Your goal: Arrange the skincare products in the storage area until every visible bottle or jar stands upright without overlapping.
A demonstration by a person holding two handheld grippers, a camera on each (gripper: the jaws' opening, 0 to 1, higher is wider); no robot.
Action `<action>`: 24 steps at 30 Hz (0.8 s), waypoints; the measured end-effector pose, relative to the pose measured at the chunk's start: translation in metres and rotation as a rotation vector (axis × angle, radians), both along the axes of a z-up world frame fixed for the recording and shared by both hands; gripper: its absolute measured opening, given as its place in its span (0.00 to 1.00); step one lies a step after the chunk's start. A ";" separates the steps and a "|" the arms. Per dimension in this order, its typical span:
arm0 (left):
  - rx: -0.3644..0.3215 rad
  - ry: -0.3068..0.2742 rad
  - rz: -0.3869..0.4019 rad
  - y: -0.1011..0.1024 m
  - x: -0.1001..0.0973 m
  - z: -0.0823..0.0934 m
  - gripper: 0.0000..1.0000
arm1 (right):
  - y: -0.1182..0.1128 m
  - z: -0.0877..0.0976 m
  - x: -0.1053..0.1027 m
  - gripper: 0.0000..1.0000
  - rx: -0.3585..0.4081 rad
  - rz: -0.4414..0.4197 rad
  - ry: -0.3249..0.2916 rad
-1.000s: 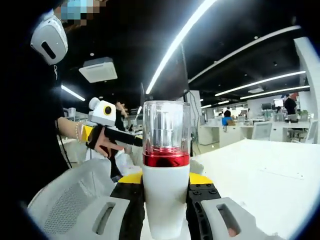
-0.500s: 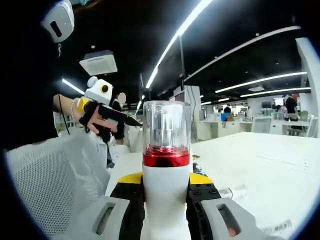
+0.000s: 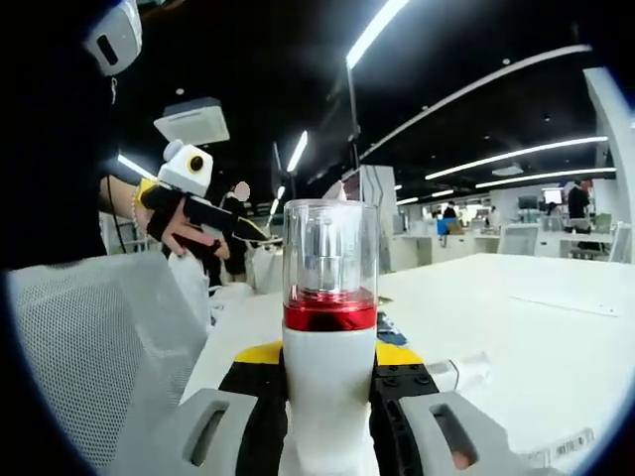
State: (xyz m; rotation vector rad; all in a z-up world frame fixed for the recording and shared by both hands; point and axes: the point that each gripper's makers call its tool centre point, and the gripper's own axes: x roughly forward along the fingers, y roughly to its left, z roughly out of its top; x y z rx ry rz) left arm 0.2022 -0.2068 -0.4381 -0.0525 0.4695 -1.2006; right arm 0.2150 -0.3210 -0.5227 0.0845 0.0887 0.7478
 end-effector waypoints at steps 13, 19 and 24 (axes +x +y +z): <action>0.004 0.016 -0.032 -0.010 -0.006 0.000 0.94 | 0.006 -0.003 -0.005 0.23 -0.065 0.032 0.028; 0.005 0.022 -0.044 -0.012 -0.011 0.002 0.93 | 0.004 -0.007 -0.008 0.24 -0.102 0.021 0.059; -0.010 0.028 -0.034 -0.010 -0.011 0.005 0.93 | -0.002 -0.007 -0.013 0.25 -0.150 0.007 0.086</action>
